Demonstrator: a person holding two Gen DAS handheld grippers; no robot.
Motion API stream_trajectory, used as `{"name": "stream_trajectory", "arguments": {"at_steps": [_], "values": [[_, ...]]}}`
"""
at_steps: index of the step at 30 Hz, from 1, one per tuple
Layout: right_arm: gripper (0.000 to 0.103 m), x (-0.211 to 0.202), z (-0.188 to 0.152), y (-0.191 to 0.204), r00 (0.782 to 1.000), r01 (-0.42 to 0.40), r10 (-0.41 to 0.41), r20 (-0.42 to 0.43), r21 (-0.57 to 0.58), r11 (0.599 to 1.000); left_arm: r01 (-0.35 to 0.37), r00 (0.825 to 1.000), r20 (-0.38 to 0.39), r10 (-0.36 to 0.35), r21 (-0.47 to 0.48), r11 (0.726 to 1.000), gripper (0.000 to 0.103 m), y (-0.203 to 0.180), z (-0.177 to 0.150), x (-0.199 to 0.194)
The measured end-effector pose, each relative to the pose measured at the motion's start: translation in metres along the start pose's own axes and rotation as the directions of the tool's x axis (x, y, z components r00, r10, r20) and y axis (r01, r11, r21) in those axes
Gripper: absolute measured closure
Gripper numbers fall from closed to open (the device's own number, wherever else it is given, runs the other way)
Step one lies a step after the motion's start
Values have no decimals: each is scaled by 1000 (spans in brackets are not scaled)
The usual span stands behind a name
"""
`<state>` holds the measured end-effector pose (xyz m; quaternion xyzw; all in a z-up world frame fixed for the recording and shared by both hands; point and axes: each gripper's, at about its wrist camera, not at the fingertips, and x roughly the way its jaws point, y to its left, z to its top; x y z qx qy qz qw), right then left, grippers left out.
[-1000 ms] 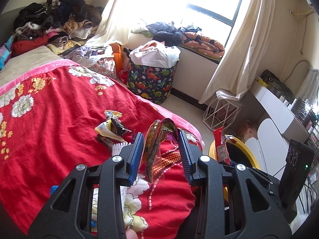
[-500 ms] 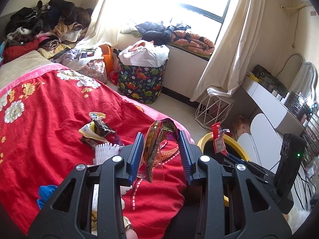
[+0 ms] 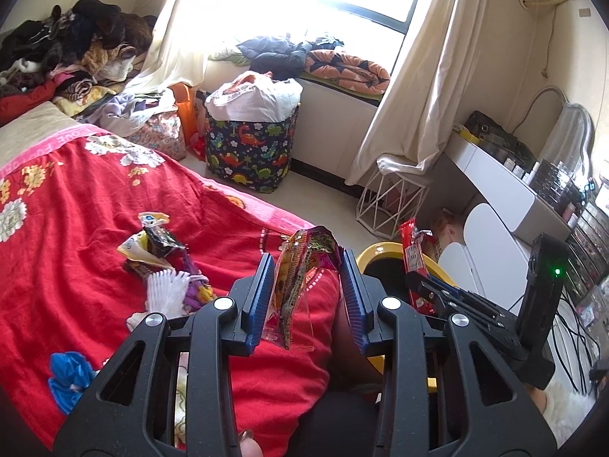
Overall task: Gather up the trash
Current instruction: 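Carry the red wrapper and gold foil wrapper over the yellow-rimmed bin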
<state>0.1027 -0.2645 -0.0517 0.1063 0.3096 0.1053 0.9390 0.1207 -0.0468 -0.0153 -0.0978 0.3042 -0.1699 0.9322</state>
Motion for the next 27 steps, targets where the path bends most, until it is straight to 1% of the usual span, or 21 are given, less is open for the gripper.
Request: {"name": "stream_trajectory", "arguments": {"at_steps": [14,27], "values": [[82,-7,2,-29,998,65,-66,19,48,997,49,998,-30,-48,39,998,74,-27,-6,10],[82,-6,3,-63,993,117,-116,-12,111,987,113,991,-78,-106,88,990,74,-58,-17,25]]}}
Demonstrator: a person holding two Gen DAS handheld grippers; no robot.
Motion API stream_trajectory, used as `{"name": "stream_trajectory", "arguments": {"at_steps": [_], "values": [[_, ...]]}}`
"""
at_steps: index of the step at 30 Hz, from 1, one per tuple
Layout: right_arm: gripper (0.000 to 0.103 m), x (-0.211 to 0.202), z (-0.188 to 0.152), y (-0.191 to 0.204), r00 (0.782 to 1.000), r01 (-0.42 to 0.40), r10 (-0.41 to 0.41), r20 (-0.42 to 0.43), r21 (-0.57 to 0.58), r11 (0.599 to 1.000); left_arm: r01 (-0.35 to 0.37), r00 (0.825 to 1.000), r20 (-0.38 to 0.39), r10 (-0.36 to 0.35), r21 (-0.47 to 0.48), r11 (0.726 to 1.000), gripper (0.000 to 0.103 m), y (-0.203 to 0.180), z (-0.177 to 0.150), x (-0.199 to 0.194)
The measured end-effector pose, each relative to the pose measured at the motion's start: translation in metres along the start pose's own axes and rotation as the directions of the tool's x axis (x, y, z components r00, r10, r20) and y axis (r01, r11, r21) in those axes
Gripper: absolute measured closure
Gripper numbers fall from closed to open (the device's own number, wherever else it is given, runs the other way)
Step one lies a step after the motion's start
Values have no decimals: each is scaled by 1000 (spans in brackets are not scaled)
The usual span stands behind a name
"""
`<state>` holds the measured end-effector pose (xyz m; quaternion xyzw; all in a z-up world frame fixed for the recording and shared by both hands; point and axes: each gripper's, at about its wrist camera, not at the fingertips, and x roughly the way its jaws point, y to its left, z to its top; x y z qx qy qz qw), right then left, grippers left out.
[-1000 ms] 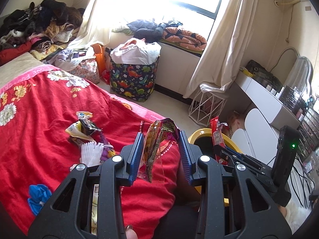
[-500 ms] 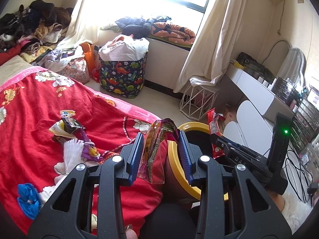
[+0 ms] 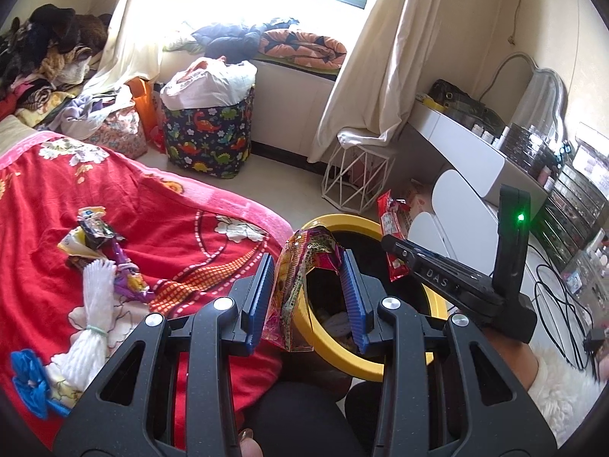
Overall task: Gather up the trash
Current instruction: 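Carry the red wrapper and gold foil wrapper over the yellow-rimmed bin, then open the right tool to drop the red wrapper while left tool drops the foil wrapper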
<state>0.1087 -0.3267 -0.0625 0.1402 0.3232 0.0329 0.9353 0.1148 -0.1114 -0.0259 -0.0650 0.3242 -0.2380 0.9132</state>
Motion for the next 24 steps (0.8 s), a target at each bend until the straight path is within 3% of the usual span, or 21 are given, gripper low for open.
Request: {"name": "stream_trajectory", "arguments": {"at_steps": [24], "values": [[80,-1,3,-48,999,26,-23,-34,86,996,68,996,-68,-63,80,994,73,-44,2,59]]}}
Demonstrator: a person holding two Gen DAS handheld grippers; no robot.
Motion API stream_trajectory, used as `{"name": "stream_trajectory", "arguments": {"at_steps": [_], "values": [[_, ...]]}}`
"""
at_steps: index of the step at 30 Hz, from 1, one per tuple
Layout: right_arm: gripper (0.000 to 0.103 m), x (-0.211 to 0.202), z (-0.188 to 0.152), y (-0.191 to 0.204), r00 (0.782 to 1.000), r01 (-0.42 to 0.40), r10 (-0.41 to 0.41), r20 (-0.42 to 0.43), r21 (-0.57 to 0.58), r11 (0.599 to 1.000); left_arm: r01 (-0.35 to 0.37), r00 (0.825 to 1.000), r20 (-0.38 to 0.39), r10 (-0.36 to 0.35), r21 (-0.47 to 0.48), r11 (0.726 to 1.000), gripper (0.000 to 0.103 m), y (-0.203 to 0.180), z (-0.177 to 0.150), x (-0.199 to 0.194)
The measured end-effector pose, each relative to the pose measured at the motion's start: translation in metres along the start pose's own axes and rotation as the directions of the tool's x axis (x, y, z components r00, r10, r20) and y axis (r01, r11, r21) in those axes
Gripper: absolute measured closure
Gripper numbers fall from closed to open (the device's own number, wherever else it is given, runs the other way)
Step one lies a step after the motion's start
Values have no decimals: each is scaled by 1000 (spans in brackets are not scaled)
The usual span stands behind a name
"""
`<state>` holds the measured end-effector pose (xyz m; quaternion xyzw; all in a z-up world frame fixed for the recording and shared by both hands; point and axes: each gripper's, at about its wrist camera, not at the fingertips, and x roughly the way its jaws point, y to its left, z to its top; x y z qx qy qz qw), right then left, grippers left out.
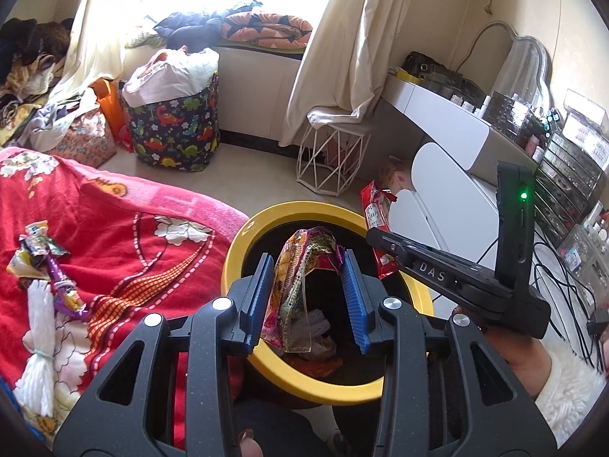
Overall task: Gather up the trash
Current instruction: 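Open the right tool to drop the red wrapper while left tool drops the foil wrapper, then move both open tools back over the wrappers on the bed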
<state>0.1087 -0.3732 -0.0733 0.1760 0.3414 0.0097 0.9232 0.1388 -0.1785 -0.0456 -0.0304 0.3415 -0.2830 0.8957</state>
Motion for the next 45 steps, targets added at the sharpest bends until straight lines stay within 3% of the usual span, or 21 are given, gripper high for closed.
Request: {"name": "stream_trajectory", "arguments": {"at_steps": [12,14,15,16,17,18,23,31,38,45], "values": [[80,2,0,-14,1000,21,-21,-21,36,999,22,1000,-23,-22,-3,1000,67,-5,18,33],[77,2,-1,-15,999,29,-28,-26,38,999,30,999,-22,-31,-10,999,50,-4,21,36],[71,3,-1,-16,999,33,-32,-29,39,999,36,999,-18,-36,-16,999,43,-3,22,36],[66,4,-1,-16,999,42,-40,-32,38,998,46,999,-15,-47,-25,999,24,-2,24,37],[64,4,-1,-17,998,48,-47,-33,37,998,54,998,-12,-55,-34,998,15,0,24,37],[62,5,-1,-17,998,53,-52,-34,35,998,55,998,-5,-55,-42,998,12,1,24,36],[48,2,-3,-17,998,67,-67,-6,28,997,43,999,4,-43,-79,996,11,7,24,31],[27,-11,-3,-6,991,91,-88,105,-28,995,-3,999,40,7,-107,994,11,18,19,8],[19,-29,-4,4,972,87,-72,224,-59,994,-46,996,67,54,-109,993,11,29,13,-11],[16,-41,-9,18,960,62,-32,278,-100,993,-82,989,111,95,-108,991,11,38,14,-30]]}}
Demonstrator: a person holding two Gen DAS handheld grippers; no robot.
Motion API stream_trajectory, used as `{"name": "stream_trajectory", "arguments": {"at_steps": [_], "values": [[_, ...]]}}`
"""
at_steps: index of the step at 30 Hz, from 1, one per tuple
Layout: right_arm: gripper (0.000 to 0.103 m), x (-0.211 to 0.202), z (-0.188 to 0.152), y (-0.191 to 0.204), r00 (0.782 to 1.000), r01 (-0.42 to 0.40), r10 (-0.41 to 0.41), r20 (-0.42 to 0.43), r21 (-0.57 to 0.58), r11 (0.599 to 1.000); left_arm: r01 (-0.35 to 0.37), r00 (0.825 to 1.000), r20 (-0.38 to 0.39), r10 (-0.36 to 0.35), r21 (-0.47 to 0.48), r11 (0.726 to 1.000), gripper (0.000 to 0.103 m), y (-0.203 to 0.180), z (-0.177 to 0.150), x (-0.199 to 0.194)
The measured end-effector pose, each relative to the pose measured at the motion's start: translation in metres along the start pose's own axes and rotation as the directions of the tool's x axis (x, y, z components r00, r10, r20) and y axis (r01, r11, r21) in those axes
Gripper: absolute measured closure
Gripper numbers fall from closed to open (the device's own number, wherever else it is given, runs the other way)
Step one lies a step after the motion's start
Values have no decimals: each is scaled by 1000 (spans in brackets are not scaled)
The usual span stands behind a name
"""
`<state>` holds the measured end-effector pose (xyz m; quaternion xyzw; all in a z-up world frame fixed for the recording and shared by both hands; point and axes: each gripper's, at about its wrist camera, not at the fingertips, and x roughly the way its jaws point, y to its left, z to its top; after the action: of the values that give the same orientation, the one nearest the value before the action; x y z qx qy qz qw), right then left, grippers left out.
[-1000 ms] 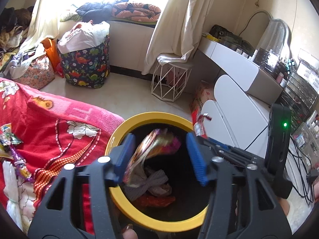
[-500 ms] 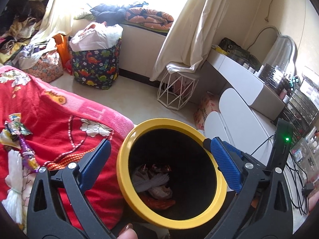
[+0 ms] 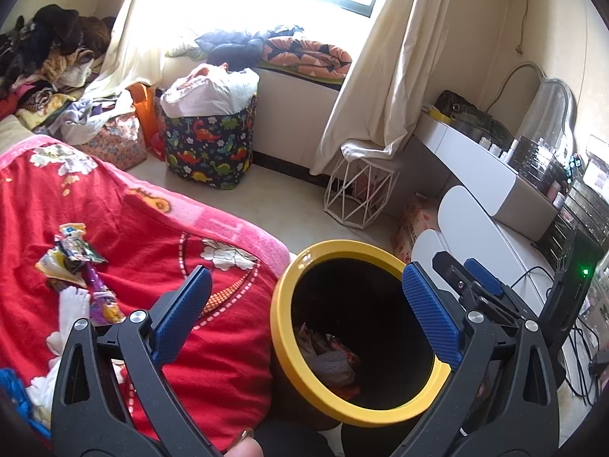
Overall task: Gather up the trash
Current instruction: 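Move both open tools back over the wrappers on the bed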
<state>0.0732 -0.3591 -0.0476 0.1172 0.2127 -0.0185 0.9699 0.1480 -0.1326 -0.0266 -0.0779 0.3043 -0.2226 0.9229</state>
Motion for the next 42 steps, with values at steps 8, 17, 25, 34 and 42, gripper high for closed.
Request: {"name": "stream_trajectory", "arguments": {"at_steps": [8,17,25,34,42], "values": [[16,-6,-3,24,999,-47,48,3,-38,998,-49,998,48,49,5,999,11,12,2,-17],[15,-6,-7,60,993,-118,117,-17,-99,988,-101,991,86,102,-20,995,11,34,5,-31],[15,-1,-10,83,985,-167,161,-54,-134,977,-136,984,106,143,-69,988,11,59,7,-39],[15,8,-14,110,970,-235,218,-107,-174,956,-174,975,120,189,-122,977,11,86,9,-47],[15,26,-18,150,944,-308,270,-187,-219,926,-216,962,130,239,-168,962,11,115,11,-57]]}}
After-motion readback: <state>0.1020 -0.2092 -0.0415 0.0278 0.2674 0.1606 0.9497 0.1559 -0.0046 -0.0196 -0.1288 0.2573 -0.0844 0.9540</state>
